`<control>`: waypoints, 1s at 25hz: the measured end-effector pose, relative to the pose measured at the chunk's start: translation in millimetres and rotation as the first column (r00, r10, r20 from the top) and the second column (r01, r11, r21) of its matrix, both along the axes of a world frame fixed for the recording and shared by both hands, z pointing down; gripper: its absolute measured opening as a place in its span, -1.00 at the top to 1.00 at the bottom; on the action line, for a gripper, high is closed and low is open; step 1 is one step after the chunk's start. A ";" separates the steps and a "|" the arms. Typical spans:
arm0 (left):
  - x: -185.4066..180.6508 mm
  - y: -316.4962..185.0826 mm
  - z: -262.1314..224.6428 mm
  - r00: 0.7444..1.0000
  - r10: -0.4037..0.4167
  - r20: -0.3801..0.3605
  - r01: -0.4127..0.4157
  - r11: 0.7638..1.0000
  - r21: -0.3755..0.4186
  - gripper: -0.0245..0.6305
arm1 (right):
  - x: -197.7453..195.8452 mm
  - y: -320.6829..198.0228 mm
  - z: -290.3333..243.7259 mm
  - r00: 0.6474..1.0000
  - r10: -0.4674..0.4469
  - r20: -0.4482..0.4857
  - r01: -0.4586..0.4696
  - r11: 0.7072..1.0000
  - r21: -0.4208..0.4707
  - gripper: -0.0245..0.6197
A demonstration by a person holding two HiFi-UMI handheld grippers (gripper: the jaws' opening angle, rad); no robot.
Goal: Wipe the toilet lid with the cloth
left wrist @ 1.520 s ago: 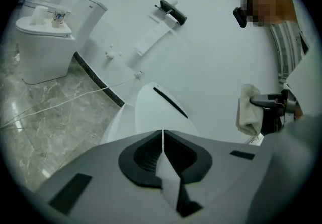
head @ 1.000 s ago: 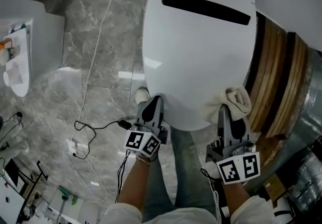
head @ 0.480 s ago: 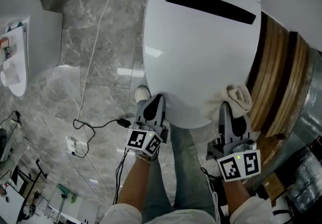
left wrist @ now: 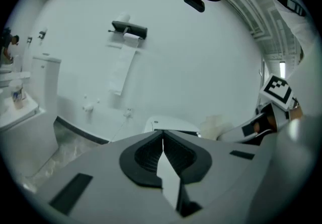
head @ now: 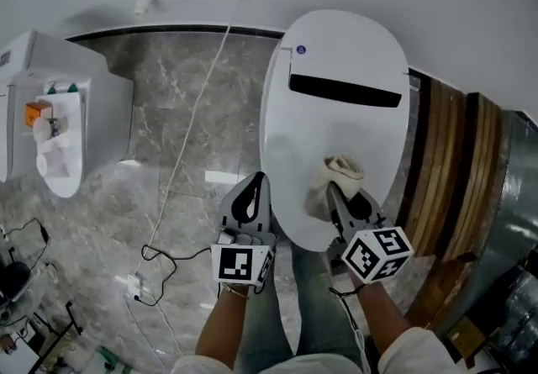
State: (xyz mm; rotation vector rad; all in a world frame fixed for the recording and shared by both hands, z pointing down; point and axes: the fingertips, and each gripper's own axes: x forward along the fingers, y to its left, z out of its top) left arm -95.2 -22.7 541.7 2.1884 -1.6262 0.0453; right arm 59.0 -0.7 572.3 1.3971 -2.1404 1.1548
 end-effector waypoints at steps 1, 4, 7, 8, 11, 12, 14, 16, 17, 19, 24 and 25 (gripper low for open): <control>-5.1 -12.9 -10.6 0.999 0.013 0.031 -0.013 1.000 0.012 0.88 | -16.5 -12.4 1.7 1.000 -0.010 0.024 0.011 1.000 -0.020 0.66; -25.9 -44.1 -20.9 0.990 0.006 0.141 -0.009 1.000 0.022 0.88 | -63.6 -55.1 11.9 0.999 -0.042 0.027 0.042 0.999 -0.008 0.66; -47.1 -63.2 -3.7 0.985 -0.037 0.168 0.038 0.999 -0.004 0.88 | -101.5 -89.0 40.5 0.998 -0.050 0.031 0.051 0.998 -0.041 0.66; -52.3 -66.6 4.6 0.985 -0.048 0.166 0.051 0.999 -0.014 0.88 | -111.2 -96.8 51.4 0.998 -0.052 0.035 0.054 0.997 -0.061 0.66; -58.9 -71.9 23.9 0.985 -0.067 0.157 0.073 0.997 -0.036 0.88 | -126.3 -113.3 81.3 0.997 -0.075 0.017 0.076 0.991 -0.110 0.66; -58.1 -72.9 27.4 0.986 -0.072 0.151 0.079 0.996 -0.042 0.88 | -125.8 -117.5 89.0 0.997 -0.080 0.005 0.080 0.989 -0.125 0.66; -51.8 -72.7 33.6 0.988 -0.077 0.134 0.085 0.995 -0.054 0.88 | -116.9 -125.7 97.4 0.997 -0.075 -0.017 0.072 0.987 -0.145 0.66; -39.6 -73.3 35.5 0.990 -0.070 0.123 0.077 0.996 -0.053 0.88 | -101.6 -131.4 100.0 0.998 -0.059 -0.017 0.056 0.987 -0.153 0.66; -31.3 -73.6 36.1 0.990 -0.060 0.124 0.068 0.996 -0.054 0.88 | -92.1 -132.9 100.5 0.999 -0.049 -0.013 0.046 0.987 -0.157 0.66; -10.1 -73.7 37.7 0.990 -0.034 0.135 0.043 0.997 -0.063 0.88 | -68.2 -134.4 100.0 1.000 -0.027 -0.008 0.025 0.986 -0.163 0.66; 70.3 -77.9 35.0 0.991 0.044 0.126 -0.035 0.997 -0.073 0.88 | 25.1 -131.6 99.5 0.999 0.038 -0.026 -0.042 0.983 -0.179 0.66; 89.5 -79.1 34.0 0.991 0.061 0.119 -0.052 0.996 -0.071 0.88 | 49.0 -130.6 99.7 0.998 0.052 -0.038 -0.058 0.982 -0.179 0.66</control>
